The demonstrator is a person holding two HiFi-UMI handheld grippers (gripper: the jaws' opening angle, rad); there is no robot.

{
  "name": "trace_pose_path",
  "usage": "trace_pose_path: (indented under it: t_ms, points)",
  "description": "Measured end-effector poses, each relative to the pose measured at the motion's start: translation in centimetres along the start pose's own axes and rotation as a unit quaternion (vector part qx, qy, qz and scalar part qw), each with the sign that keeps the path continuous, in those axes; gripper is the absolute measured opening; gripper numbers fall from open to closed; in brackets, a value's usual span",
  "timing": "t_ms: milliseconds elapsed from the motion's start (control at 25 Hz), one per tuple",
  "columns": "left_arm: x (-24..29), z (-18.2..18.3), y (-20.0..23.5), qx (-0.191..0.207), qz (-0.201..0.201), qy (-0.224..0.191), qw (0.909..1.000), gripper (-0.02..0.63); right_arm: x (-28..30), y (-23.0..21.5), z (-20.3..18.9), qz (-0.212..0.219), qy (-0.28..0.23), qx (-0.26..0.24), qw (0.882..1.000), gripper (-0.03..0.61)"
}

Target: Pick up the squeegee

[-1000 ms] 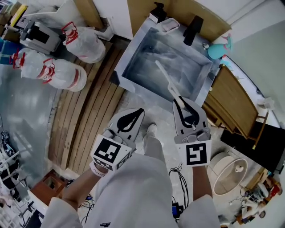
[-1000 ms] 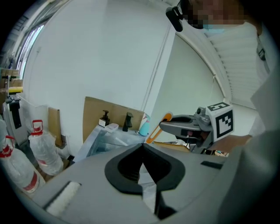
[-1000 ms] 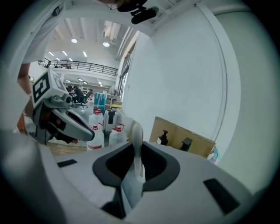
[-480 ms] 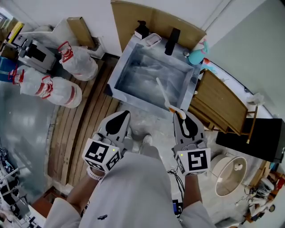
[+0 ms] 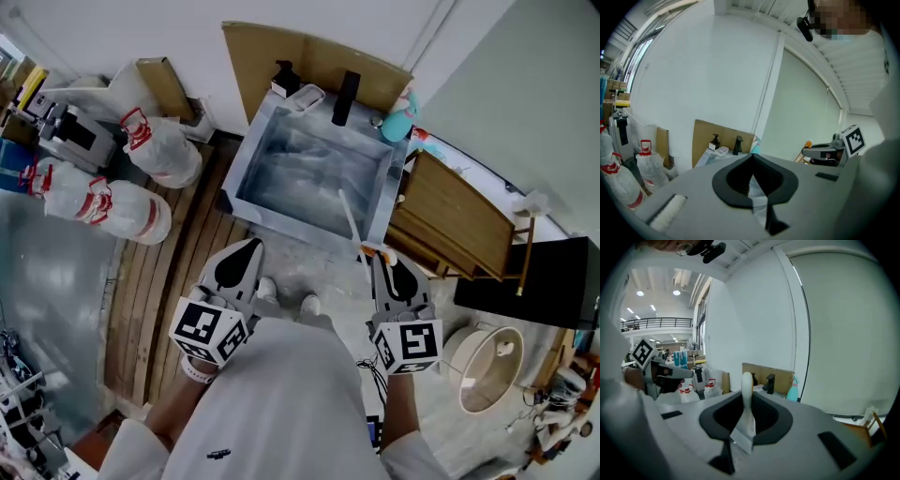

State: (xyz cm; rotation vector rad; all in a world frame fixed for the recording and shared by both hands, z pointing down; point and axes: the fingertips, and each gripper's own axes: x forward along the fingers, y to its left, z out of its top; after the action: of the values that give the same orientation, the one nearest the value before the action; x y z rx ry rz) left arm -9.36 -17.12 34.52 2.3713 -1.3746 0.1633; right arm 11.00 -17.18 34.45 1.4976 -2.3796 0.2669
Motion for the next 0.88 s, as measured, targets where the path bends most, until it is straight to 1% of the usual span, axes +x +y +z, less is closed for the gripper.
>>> trace_pose_path:
  t_ms: [280, 480, 600, 880]
  points:
    - [0.1, 0.3, -0.6, 0.008, -0.007, -0.002, 0.9999, -0.002, -1.0, -0.3, -0.8, -0.009, 0.005, 0.025, 1.0, 0.046]
    - [0.4, 0.2, -0.7, 0.01, -0.007, -0.003, 0.9999, -0.002, -1.0, -0.1, -1.5, -0.006, 0.013, 0.015, 1.0, 0.046]
    - [0.2, 0.1, -0.6, 0.01, -0.005, -0.002, 0.9999, -0.002, -1.1, 0.0, -1.8, -0.005, 0.014, 0.018, 1.0, 0.046]
    - [-0.4, 0.0, -0.6, 0.005, -0.003, -0.006, 1.0, -0.002, -0.9, 1.0, -1.1, 0.006, 0.01, 0.009, 1.0, 0.046]
